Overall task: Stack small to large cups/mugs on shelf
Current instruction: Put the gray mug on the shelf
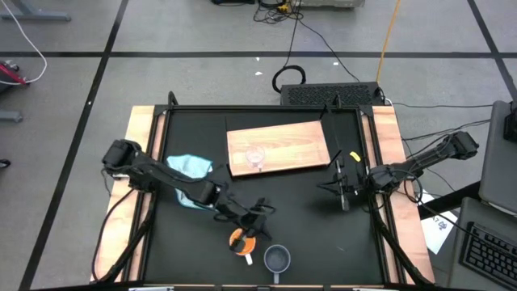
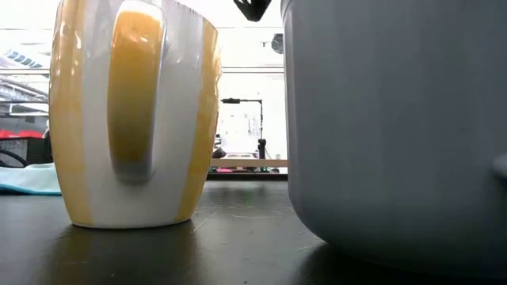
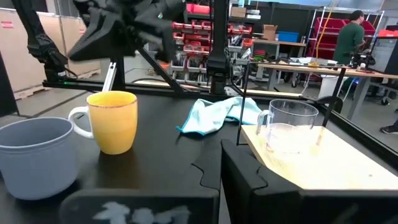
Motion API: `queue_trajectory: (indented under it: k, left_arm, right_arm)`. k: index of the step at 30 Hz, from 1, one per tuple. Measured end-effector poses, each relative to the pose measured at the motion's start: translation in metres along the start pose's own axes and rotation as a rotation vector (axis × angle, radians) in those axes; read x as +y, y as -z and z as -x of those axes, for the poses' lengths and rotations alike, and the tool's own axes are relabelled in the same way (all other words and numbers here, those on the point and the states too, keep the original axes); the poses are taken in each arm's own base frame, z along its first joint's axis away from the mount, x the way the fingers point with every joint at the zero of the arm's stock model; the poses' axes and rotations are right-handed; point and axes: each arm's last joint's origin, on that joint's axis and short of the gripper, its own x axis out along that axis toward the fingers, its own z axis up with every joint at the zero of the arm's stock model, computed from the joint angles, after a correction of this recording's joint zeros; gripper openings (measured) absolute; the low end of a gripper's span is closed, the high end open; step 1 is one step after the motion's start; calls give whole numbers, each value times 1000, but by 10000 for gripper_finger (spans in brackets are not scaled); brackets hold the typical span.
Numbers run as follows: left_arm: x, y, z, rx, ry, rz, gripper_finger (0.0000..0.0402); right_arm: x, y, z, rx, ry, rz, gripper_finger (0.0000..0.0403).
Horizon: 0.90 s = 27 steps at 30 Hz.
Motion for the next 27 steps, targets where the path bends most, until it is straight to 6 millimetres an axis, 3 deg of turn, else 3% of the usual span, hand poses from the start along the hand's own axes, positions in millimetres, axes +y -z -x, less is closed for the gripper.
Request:
queue_trajectory:
  k: [13,22,27]
  left_arm:
    - [-20,-26,-34,209,-136,-11,32]
    - [-15,-39,-55,356,-202,28,127]
    - [-6,-35,-64,428,-219,83,176]
  right_arm:
    - [0,7,0,69,-3,-9,0]
    - [0,8,0,81,-2,-17,0]
    - [0,10,0,95,-3,-17,0]
